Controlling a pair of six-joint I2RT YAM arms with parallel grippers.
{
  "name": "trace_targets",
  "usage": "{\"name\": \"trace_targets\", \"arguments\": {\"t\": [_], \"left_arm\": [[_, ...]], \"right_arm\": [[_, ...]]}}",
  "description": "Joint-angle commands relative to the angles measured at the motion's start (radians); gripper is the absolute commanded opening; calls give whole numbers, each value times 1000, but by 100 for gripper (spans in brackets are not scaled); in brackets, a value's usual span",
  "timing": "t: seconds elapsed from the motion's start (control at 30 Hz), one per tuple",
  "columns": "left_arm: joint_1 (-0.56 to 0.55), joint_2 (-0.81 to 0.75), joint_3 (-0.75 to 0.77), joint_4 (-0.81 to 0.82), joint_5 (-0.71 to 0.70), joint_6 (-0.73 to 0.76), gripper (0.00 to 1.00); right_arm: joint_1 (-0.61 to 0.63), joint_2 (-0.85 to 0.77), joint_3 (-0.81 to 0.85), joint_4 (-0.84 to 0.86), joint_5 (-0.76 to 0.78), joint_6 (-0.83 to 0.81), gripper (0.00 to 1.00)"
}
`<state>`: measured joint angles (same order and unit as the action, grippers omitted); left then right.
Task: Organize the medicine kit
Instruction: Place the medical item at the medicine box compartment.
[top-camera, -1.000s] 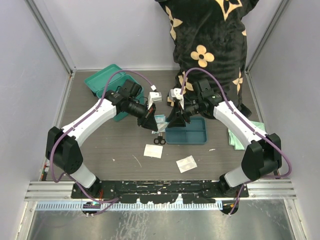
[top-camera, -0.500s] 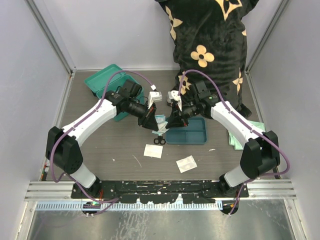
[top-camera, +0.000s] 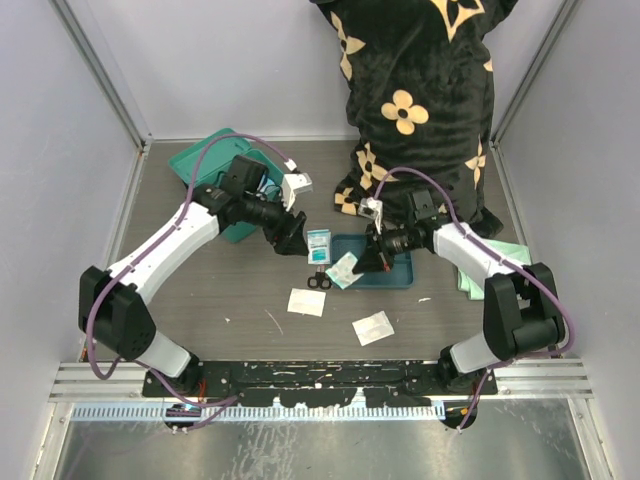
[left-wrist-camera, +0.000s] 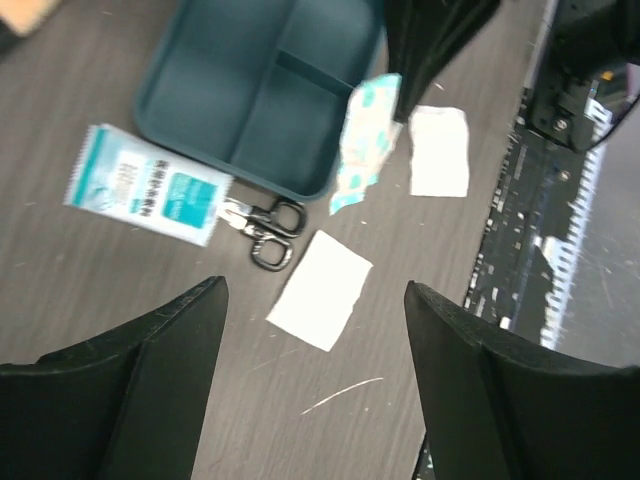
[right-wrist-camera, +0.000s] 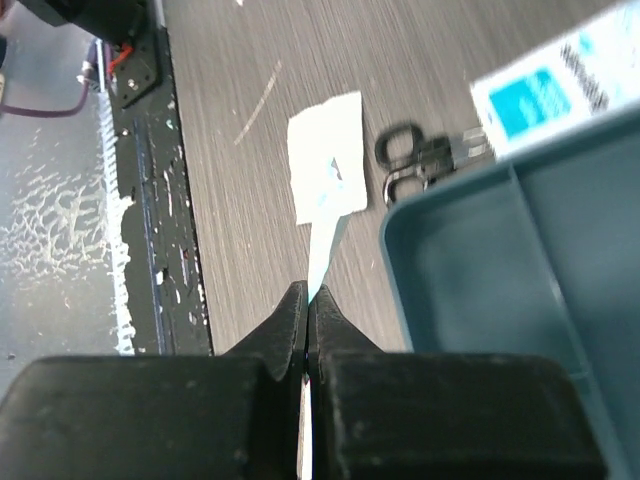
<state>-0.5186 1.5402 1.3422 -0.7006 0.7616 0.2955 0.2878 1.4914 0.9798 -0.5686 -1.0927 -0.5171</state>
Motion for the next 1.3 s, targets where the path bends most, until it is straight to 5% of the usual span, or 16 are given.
{"name": "trace_targets", "arguments": {"t": [0.0, 0.17, 0.63, 1.27], "left_arm": [[19, -73, 18, 68, -119, 14, 75], [23, -76, 22, 70, -180, 28, 80], [23, -76, -5, 95, -216, 19, 86], [23, -47, 14, 79, -245, 45, 89]], "right_arm": [[1, -93, -93, 210, 131, 254, 1], [-21, -112, -156, 297, 267, 422, 1], [-81, -92, -288, 571, 293, 749, 1], [-30, -47, -400, 663, 412, 864, 7]]}}
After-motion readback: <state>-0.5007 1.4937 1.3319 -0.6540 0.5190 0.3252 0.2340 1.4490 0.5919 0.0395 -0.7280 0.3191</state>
